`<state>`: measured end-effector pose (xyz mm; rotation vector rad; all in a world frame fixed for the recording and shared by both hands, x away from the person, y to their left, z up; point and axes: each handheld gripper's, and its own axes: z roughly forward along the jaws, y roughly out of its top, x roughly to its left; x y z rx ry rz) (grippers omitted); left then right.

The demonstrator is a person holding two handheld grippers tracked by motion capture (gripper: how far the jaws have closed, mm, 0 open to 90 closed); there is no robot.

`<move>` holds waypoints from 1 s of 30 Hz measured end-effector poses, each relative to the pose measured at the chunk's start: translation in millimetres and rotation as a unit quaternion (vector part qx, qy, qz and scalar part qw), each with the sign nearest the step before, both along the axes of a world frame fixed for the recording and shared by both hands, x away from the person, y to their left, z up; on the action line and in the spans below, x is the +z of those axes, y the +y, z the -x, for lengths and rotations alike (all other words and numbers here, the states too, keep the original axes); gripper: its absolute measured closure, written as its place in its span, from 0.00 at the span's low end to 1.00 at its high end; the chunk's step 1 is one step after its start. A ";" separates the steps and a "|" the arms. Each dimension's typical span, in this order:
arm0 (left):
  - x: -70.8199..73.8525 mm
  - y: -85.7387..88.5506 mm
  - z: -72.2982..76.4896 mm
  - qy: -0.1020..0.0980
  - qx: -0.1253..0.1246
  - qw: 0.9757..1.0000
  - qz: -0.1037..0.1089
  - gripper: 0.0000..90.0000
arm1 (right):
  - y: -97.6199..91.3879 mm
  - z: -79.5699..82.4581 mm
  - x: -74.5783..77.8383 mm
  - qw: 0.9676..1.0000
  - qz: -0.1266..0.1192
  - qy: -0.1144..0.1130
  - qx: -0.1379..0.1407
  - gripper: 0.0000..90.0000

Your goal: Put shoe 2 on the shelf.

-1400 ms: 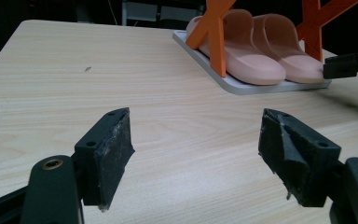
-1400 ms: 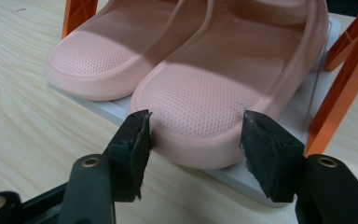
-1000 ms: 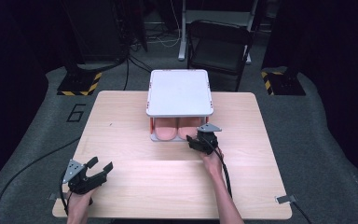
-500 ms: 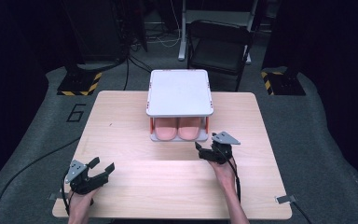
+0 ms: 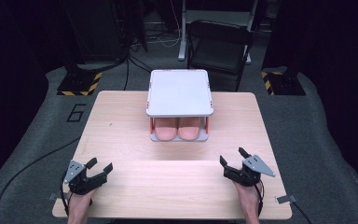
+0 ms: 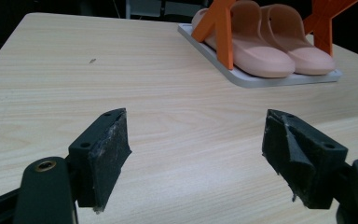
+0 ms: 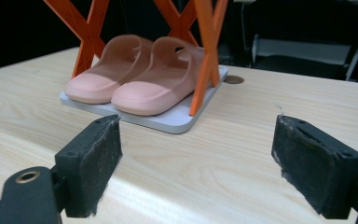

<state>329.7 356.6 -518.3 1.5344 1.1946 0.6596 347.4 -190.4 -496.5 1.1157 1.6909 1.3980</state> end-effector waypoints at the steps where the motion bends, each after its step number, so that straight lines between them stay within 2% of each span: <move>1: -0.9 0.1 -0.6 -0.002 0.002 1.000 0.001 0.25 | -3.6 5.6 -3.0 1.000 -0.003 -0.007 -0.003 0.17; 4: -1.7 0.9 -1.3 -0.002 0.006 1.000 0.002 0.25 | -11.6 15.9 -6.8 0.999 -0.034 -0.013 -0.004 0.17; 6: -1.8 2.5 -2.5 -0.001 0.008 1.000 0.002 0.25 | -14.4 17.1 -6.7 0.999 -0.040 -0.016 -0.005 0.17; 15: -3.2 3.3 -5.0 0.003 0.013 1.000 0.008 0.25 | -20.6 17.0 -8.9 0.999 -0.041 0.003 -0.008 0.18; 30: -3.4 4.0 -4.7 0.009 0.016 1.000 0.008 0.25 | -21.8 17.0 -8.7 0.999 -0.044 0.002 -0.003 0.20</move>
